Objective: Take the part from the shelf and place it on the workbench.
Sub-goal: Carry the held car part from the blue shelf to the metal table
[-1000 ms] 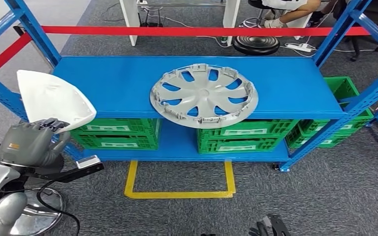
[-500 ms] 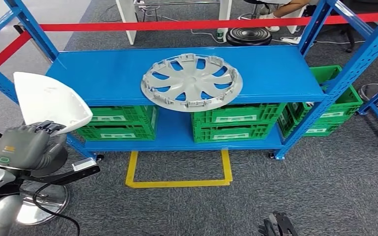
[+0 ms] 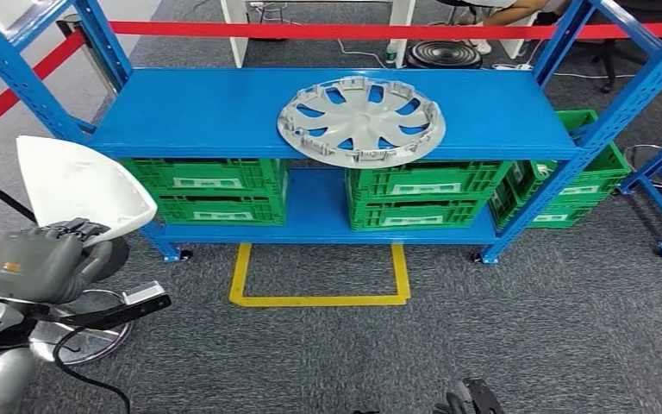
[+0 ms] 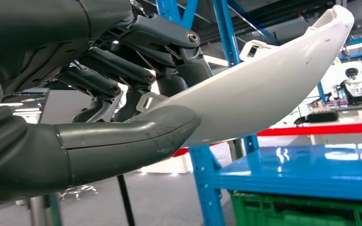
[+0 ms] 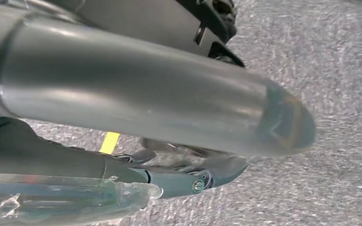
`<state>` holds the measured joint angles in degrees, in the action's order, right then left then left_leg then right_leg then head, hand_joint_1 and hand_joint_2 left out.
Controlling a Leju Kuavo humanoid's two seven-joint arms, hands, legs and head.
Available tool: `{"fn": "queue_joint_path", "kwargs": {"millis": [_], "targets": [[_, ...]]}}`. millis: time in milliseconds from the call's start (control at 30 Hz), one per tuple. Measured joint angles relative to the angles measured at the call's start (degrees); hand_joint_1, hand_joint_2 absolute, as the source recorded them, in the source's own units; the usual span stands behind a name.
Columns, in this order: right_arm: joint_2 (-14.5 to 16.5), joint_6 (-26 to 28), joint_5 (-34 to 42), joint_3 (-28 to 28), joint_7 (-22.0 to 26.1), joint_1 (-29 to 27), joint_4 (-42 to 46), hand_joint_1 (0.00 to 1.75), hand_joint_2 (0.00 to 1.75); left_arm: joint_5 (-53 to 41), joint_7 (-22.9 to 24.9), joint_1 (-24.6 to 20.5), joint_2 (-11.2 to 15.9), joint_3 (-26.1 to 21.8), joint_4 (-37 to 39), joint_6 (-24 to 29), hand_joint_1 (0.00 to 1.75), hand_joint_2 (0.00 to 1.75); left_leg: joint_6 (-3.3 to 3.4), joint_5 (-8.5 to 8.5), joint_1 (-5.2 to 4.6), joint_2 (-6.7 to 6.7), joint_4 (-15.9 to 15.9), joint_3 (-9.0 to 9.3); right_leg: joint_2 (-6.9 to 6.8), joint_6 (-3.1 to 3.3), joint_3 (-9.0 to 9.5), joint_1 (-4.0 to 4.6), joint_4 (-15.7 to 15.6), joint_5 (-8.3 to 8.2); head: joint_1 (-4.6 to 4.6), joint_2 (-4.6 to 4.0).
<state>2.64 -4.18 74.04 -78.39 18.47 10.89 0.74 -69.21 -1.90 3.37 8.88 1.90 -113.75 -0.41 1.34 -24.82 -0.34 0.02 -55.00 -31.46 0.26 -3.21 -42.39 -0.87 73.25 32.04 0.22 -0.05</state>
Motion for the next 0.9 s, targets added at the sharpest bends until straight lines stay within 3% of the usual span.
{"fn": "queue_joint_path", "kwargs": {"millis": [33, 67, 100, 133, 200, 267, 333, 367, 400, 467, 500, 533, 567, 600, 667, 733, 767, 833, 867, 900], "targets": [[0.0, 0.0, -0.1, -0.1, 0.1, 0.0, 0.0, 0.00, 0.00, -0.1, -0.1, 0.1, -0.1, 0.0, 0.0, 0.0, 1.59, 1.75, 0.02, 0.66, -0.10, 0.00, -0.1, -0.94, 0.01, 0.12, 0.59, 0.12, 1.6, -0.54, -0.01, 0.00], [0.0, 0.0, -0.1, -0.2, 0.1, 0.0, 0.0, 0.00, 0.00, -0.3, -0.2, 0.2, -0.2, -0.1, 0.0, 0.0, 1.59, 1.75, -0.03, 1.31, -0.16, -0.01, -0.3, -1.90, 0.01, 0.29, 2.12, 0.28, 1.2, -2.05, -0.01, -0.01], [0.0, 0.0, -0.1, -0.3, 0.1, 0.1, 0.0, 0.00, 0.00, -0.4, -0.3, 0.3, -0.2, -0.1, 0.0, 0.0, 1.59, 1.75, -0.14, 1.94, -0.18, -0.04, -0.4, -2.80, 0.02, 0.48, 4.66, 0.44, -1.2, -3.61, 0.00, 0.00], [0.0, -0.1, -0.1, -0.4, 0.2, 0.2, 0.0, 0.00, 0.00, -0.4, -0.4, 0.4, -0.3, -0.1, 0.0, 0.0, 1.59, 1.75, -0.32, 2.52, -0.22, -0.08, -0.6, -3.57, 0.02, 0.68, 7.97, 0.58, -5.0, -4.13, -0.01, -0.01], [0.0, -0.3, -0.1, -0.7, 0.2, 0.5, 0.0, 0.00, 0.00, -0.5, -0.5, 0.4, -0.4, -0.2, 0.0, -0.1, 1.59, 1.75, -0.81, 3.55, -0.34, -0.06, -0.9, -4.45, 0.10, 0.89, 14.12, 0.81, -13.4, -2.74, -0.04, 0.00], [0.0, -0.5, -0.1, -1.0, 0.3, 0.6, 0.0, 0.00, 0.00, -0.6, -0.7, 0.3, -0.4, -0.2, 0.0, -0.1, 1.59, 1.75, -1.34, 4.53, -0.35, 0.01, -1.0, -4.75, 0.19, 1.15, 15.86, 1.03, -16.8, -1.66, -0.08, 0.00], [0.1, -0.6, -0.1, -1.2, 0.3, 0.5, 0.0, 0.00, 0.00, -0.6, -0.7, 0.4, -0.5, -0.2, 0.0, -0.1, 1.59, 1.75, -1.97, 4.15, -0.18, -0.01, -1.3, -5.20, 0.02, 2.00, 14.74, 0.96, -16.7, -2.53, -0.09, -0.01], [0.1, -0.6, -0.1, -1.3, 0.3, 0.5, -0.1, 0.00, 0.00, -0.6, -0.7, 0.5, -0.5, -0.3, 0.0, -0.1, 1.59, 1.75, -2.31, 2.41, -0.09, -0.04, -2.4, -5.66, -0.10, 2.56, 14.28, 0.87, -16.7, -3.17, -0.20, -0.01], [0.1, -0.6, -0.1, -1.4, 0.3, 0.6, -0.1, 0.00, 0.00, -0.6, -0.7, 0.6, -0.4, -0.4, 0.0, -0.1, 1.59, 1.75, -2.62, -0.37, 0.03, -0.07, -4.7, -6.36, -0.21, 2.99, 13.65, 0.78, -16.7, -3.92, -0.29, 0.00], [0.1, -0.6, 0.0, -1.6, 0.3, 0.7, -0.1, 0.00, 0.00, -0.6, -0.7, 0.7, -0.4, -0.6, 0.0, -0.1, 1.59, 1.75, -3.13, -6.30, 0.29, -0.08, -11.8, -7.95, -0.27, 3.35, 12.07, 0.81, -16.7, -5.41, -0.48, 0.01], [0.1, -0.6, 0.0, -1.6, 0.3, 0.7, -0.1, 0.00, 0.00, -0.6, -0.7, 0.8, -0.4, -0.7, 0.0, -0.1, 1.59, 1.75, -3.32, -7.63, 0.42, -0.08, -15.3, -8.43, -0.29, 3.34, 11.10, 0.82, -16.6, -6.13, -0.49, 0.01], [0.1, -0.6, 0.0, -1.7, 0.3, 0.7, -0.1, 0.00, 0.00, -0.6, -0.7, 0.9, -0.4, -0.9, 0.0, -0.1, 1.59, 1.75, -3.46, -7.41, 0.55, -0.08, -17.5, -8.33, -0.31, 3.26, 10.15, 0.83, -16.5, -6.79, -0.49, 0.00], [0.1, -0.7, 0.0, -1.8, 0.2, 0.7, -0.1, 0.00, 0.00, -0.5, -0.7, 1.0, -0.4, -1.1, 0.0, -0.1, 1.59, 1.75, -3.56, -6.01, 0.69, -0.08, -18.0, -7.48, -0.34, 3.12, 9.26, 0.83, -16.5, -7.42, -0.49, -0.01], [0.1, -0.7, 0.0, -2.0, 0.2, 0.8, -0.1, 0.00, 0.00, -0.4, -0.7, 1.1, -0.3, -1.4, 0.0, -0.1, 1.59, 1.75, -3.62, -4.15, 0.85, -0.08, -16.6, -5.75, -0.36, 2.95, 8.46, 0.82, -16.4, -7.99, -0.49, -0.01], [0.1, -0.7, 0.0, -2.4, -0.1, 1.0, -0.2, 0.00, 0.00, 0.2, -0.7, 1.5, -0.2, -2.2, -0.2, -0.2, 1.59, 1.75, -3.66, -2.42, 1.16, -0.11, -9.2, -0.12, -0.30, 2.46, 7.17, 0.90, -16.1, -8.98, -0.46, -0.01], [0.1, -0.8, 0.1, -2.8, -0.3, 1.3, -0.2, 0.00, 0.00, 1.0, -0.8, 2.0, 0.1, -3.2, -0.6, -0.2, 1.59, 1.75, -3.26, -3.51, 1.08, -0.20, -2.0, 4.29, -0.20, 1.92, 6.08, 1.00, -15.7, -10.14, -0.42, -0.01], [0.1, -0.9, 0.1, -3.0, -0.3, 1.4, -0.2, 0.00, 0.00, 1.3, -0.8, 2.2, 0.2, -3.7, -0.8, -0.2, 1.59, 1.75, -2.89, -3.87, 0.83, -0.24, -0.3, 4.93, -0.19, 1.61, 5.57, 0.94, -15.7, -10.78, -0.38, -0.01], [0.1, -1.0, 0.1, -3.3, -0.5, 1.2, -0.2, 0.00, 0.00, 1.8, -0.9, 2.8, 0.3, -4.5, -1.0, -0.4, 1.59, 1.75, -1.90, -3.35, 0.56, -0.16, 0.1, 3.85, -0.18, 0.99, 4.57, 0.56, -15.6, -11.18, -0.42, -0.01], [0.1, -1.0, 0.1, -3.5, -0.6, 1.0, -0.2, 0.00, 0.00, 2.1, -0.9, 3.1, 0.4, -4.9, -1.1, -0.6, 1.59, 1.75, -1.34, -2.78, 0.52, -0.09, 0.1, 3.22, -0.18, 0.74, 3.90, 0.43, -14.6, -9.82, -0.35, -0.01], [0.2, -1.1, 0.1, -3.7, -0.7, 0.9, -0.2, 0.00, 0.00, 2.6, -0.9, 3.3, 0.4, -5.3, -1.2, -0.8, 1.59, 1.75, -0.88, -2.17, 0.53, -0.02, 0.1, 2.58, -0.18, 0.58, 3.10, 0.36, -12.5, -7.38, -0.29, 0.00]]}}
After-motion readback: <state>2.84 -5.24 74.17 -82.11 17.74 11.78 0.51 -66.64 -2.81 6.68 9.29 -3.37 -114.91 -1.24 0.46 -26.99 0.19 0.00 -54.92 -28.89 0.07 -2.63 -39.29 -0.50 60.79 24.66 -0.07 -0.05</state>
